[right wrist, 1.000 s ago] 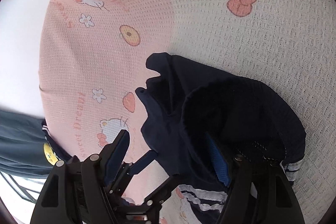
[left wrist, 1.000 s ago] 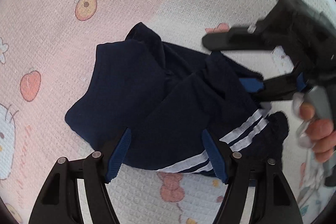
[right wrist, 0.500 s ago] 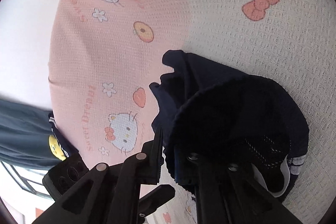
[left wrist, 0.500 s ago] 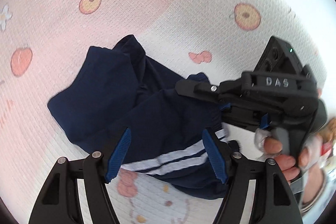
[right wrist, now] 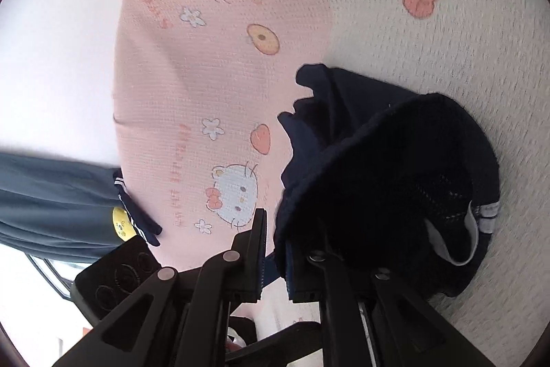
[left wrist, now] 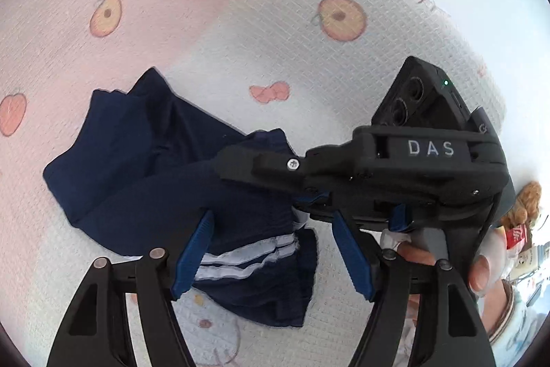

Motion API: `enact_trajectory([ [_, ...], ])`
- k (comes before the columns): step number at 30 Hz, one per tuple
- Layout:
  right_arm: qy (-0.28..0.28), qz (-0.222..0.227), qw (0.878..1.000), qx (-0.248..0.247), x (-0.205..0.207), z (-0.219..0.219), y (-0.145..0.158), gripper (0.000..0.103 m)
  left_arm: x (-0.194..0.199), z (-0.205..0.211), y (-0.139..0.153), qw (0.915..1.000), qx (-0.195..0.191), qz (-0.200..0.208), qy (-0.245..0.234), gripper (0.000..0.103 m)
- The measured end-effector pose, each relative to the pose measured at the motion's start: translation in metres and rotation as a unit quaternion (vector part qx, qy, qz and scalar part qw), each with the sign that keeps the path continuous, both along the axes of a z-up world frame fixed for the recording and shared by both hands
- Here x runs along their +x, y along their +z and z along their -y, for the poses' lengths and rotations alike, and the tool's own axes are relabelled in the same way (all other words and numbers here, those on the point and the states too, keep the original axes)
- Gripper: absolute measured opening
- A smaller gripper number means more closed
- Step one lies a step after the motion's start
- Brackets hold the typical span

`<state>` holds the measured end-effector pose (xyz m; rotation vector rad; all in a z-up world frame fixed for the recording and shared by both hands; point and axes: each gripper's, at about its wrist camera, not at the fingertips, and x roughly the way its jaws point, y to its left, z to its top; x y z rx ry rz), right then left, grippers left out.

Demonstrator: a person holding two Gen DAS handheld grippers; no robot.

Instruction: Fold clothes

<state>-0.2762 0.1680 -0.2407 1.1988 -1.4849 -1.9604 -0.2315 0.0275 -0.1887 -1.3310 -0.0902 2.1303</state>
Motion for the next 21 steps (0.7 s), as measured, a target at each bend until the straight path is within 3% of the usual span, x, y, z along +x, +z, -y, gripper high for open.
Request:
enact_trajectory([
  [9,-0.006,-0.001,1.000,-0.012,0.010,-0.008,0.001,0.009,0.002,-0.005,-0.012,0.9995,-0.021,0.012,0.018,0.070],
  [16,0.012,-0.006,1.000,0.003,0.012,-0.002,0.004,0.009,0.003,-0.017,-0.014,0.9958,-0.063,0.007,0.067,0.070],
  [21,0.010,-0.009,1.000,-0.018,0.016,-0.009,0.001,0.009,0.004,-0.021,-0.023,0.9908,-0.083,0.012,0.106,0.069],
])
